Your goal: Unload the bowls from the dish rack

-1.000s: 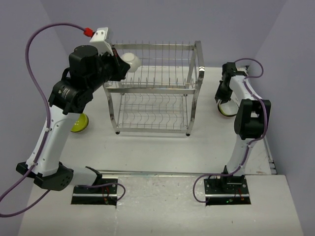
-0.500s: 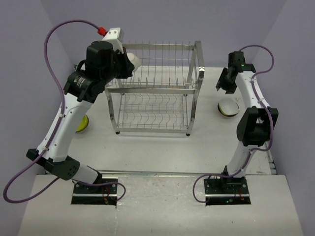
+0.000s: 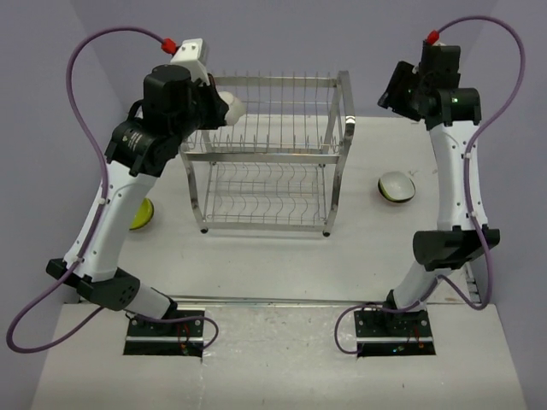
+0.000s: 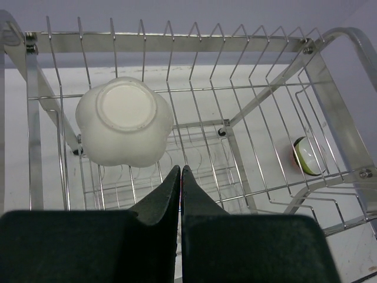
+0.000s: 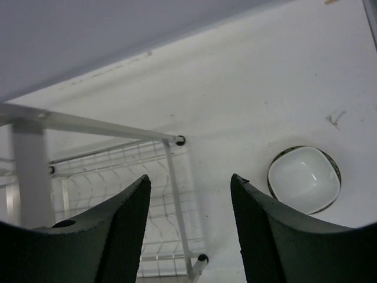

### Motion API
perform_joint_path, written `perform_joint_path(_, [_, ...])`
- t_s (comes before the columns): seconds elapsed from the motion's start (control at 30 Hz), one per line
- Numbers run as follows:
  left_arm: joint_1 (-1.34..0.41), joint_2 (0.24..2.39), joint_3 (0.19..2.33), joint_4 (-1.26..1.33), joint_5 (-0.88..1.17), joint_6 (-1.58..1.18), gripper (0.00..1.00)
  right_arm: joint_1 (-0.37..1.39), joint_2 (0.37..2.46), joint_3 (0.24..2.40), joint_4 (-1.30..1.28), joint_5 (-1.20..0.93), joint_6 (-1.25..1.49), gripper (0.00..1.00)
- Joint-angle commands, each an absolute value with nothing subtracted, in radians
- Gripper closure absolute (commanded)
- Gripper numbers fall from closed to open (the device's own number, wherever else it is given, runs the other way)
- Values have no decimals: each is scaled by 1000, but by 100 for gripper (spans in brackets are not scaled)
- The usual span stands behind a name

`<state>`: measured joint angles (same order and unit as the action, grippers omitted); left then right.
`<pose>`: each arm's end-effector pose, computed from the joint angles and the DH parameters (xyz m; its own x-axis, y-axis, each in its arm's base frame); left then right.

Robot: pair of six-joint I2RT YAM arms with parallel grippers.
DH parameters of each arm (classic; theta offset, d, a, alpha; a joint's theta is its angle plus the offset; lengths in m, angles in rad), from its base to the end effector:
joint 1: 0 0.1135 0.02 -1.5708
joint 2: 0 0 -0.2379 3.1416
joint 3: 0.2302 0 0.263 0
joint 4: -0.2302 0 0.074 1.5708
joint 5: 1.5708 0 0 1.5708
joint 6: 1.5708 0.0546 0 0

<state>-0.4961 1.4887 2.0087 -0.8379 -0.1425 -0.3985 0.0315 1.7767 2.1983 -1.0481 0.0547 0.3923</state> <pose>0.2803 -0.1429 0.4899 -0.3901 -0.2256 -0.8927 0.2183 0.9192 -0.3277 0.3817 0.0090 0.4306 -0.5366 0.3650 -0.7608 0.2359 0.9305 0.2801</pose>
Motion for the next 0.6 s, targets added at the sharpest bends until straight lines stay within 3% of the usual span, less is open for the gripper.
perform_joint_path(0.0, [-499, 1505, 2083, -811, -182, -365, 100, 67, 1691, 2325, -1078, -17, 409, 44])
perform_joint_path(0.07, [-499, 1529, 2111, -813, -198, -365, 100, 69, 1672, 2375, -1060, -75, 448, 48])
perform_joint_path(0.17, [-499, 1564, 2129, -810, -238, -362, 100, 81, 1600, 2330, -945, -219, 485, 90])
perform_joint_path(0.2, [-499, 1575, 2143, -805, -253, -354, 100, 96, 1576, 2307, -864, -251, 489, 100])
perform_joint_path(0.43, [-497, 1718, 2249, -837, -347, -345, 100, 181, 1532, 2310, -752, -552, 554, 100])
perform_joint_path(0.57, [-495, 1775, 2281, -864, -425, -359, 100, 195, 1529, 2307, -758, -612, 568, 100])
